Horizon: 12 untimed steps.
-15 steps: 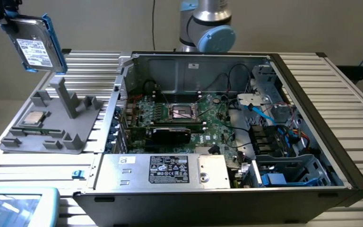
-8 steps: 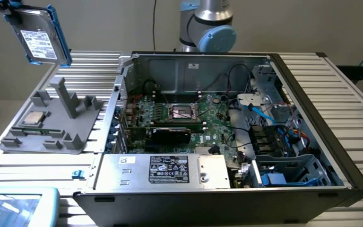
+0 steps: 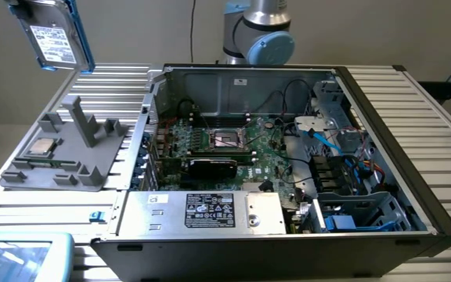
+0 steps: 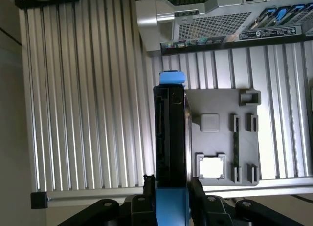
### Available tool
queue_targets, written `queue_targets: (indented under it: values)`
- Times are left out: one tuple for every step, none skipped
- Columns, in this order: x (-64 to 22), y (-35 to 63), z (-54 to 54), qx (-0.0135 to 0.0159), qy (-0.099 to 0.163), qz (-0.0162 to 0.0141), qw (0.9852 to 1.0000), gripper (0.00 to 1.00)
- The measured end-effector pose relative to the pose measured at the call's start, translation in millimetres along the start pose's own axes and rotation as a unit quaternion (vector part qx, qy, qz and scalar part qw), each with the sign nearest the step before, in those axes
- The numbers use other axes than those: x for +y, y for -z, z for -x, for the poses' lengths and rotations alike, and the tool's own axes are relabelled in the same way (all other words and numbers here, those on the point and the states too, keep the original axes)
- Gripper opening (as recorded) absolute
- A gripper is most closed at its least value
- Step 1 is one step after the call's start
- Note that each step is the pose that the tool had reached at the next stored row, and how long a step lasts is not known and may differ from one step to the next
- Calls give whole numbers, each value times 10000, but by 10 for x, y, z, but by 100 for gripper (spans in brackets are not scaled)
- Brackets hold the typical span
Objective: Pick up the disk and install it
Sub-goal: 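Pick up the disk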
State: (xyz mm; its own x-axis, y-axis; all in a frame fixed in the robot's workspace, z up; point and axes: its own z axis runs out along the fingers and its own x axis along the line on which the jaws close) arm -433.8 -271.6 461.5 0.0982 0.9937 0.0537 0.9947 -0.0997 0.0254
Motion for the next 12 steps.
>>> queue_targets:
  values:
    - [44,15,-5,5,0,0,10000,37]
    - [91,31,-11,9,0,0,10000,37]
    - [136,46,-16,12,0,-1,10000,37]
    - [183,65,-21,16,0,-1,10000,37]
    - [227,84,-27,19,0,-1,10000,37]
    - [274,107,-32,21,0,-2,10000,37]
    - [319,132,-37,24,0,-2,10000,37]
    - [364,157,-42,26,0,-2,10000,37]
    - [410,184,-47,28,0,-3,10000,37]
    - [455,209,-52,32,-1,-3,10000,37]
    - [502,238,-57,34,-1,-3,10000,37]
    - [548,266,-62,37,0,-4,10000,37]
